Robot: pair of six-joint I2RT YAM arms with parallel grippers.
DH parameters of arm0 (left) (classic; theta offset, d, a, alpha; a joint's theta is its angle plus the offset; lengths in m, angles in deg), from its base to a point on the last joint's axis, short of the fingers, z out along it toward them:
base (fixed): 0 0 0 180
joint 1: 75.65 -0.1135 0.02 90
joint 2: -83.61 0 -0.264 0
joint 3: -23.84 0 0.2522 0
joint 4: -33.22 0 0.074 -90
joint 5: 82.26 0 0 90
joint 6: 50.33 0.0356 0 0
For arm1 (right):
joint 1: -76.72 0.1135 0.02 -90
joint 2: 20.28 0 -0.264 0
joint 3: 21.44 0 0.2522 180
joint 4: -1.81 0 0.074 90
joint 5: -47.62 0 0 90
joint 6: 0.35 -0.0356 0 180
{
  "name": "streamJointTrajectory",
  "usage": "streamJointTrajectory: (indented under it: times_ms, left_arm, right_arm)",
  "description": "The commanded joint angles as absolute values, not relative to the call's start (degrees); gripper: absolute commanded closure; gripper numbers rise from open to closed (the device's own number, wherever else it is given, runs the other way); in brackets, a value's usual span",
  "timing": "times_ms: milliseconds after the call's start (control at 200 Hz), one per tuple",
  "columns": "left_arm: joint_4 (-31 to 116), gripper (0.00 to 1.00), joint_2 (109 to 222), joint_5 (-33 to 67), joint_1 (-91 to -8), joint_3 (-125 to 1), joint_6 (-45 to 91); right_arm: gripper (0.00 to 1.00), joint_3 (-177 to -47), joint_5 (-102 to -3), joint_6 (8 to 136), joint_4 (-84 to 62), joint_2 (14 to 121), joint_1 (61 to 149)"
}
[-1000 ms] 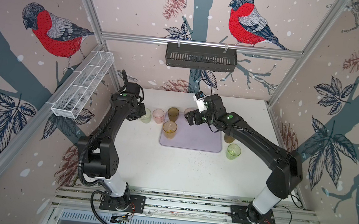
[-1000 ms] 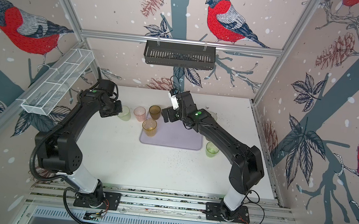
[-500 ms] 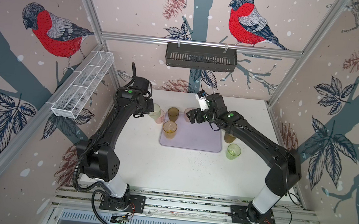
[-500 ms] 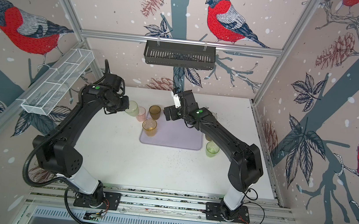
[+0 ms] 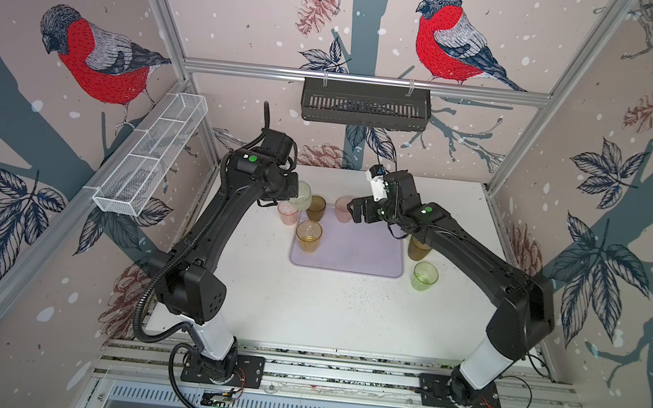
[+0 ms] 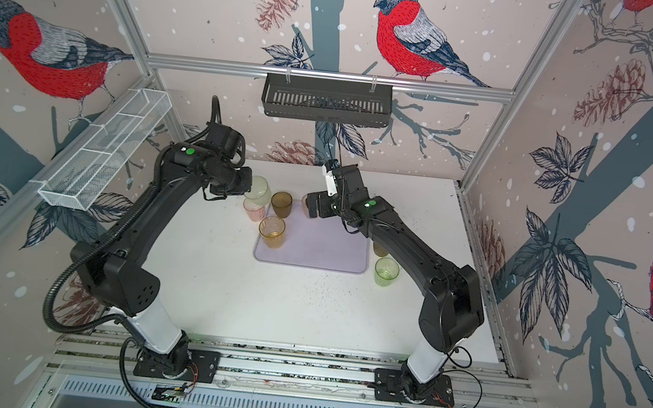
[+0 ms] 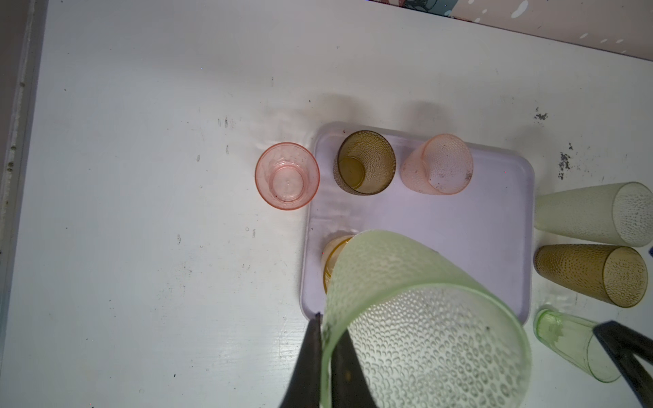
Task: Place the glasses into the tray
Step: 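Lift the green glass and carry it over the tray with the left gripper, then lower the green glass onto the tray beside the yellow glass with left gripper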
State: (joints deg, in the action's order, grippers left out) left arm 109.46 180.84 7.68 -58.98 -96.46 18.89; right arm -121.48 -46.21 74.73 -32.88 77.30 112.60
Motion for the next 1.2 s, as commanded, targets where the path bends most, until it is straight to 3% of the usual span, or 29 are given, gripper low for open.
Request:
streamJointTrajectory:
  times_ms: [0,475,1196]
  left_arm:
    - [111.94,1.00,181.64,6.99,-56.89,-97.97,18.54]
    - [112.88,1.00,188.17,4.42,-46.90,-102.90,17.01]
    - [107.77,1.00,192.57,4.75,-42.31,-96.70,15.88]
  right_arm:
    - [0.00,-121.25,-44.43,73.75,-33.46,76.42,112.16]
    - [0.00,-118.04,-41.20,71.50,-35.05,73.62,110.17]
    - [0.00,-108.77,-39.92,68.75,-33.66,65.10,107.32]
